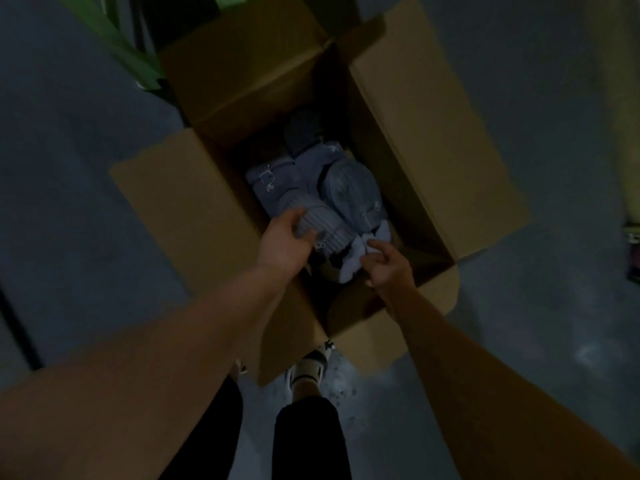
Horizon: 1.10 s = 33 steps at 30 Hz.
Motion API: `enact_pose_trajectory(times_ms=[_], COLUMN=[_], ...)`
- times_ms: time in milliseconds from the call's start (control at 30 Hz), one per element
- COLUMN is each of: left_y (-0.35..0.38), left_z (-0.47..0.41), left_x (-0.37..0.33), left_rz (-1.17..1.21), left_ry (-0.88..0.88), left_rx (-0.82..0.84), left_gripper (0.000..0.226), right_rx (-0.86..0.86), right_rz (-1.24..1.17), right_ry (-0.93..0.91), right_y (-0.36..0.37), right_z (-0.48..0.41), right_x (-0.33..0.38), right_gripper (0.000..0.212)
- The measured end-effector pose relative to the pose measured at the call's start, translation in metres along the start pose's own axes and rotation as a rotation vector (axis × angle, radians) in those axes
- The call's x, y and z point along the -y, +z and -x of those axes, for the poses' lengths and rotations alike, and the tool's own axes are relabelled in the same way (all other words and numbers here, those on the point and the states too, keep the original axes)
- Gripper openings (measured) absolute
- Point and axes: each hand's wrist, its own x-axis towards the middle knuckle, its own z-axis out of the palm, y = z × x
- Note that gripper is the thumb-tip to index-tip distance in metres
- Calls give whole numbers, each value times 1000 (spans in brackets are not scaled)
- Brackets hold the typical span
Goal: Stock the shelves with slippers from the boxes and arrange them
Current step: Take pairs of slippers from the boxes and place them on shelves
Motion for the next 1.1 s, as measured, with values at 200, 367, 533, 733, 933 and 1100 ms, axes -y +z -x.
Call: enact_pose_trajectory(times_ms=[200, 367, 533, 733, 933, 1100], left_y=[1, 5, 16, 13, 5, -7], left_z=[-60, -101, -140, -152, -129, -91], left_x=[26, 37, 50, 59, 35, 17], left_rz=[-246, -411, -439, -321, -531, -744], left_ry=[114, 165, 31, -10, 28, -1], left_rx=[48, 70, 138, 150, 271, 342], left_gripper=[47, 48, 53, 63, 68, 62], right_rx=[19, -100, -143, -216, -215, -159], right_rz=[-120, -39, -94, 9, -26, -7], right_ry=[127, 175, 120, 41, 99, 87], right_y=[46, 75, 101, 105, 86, 67], right_z=[-54, -78, -91, -94, -81, -47], right_x=[-16, -36, -52, -64, -62, -45], right_gripper=[46, 49, 57, 69, 67, 55])
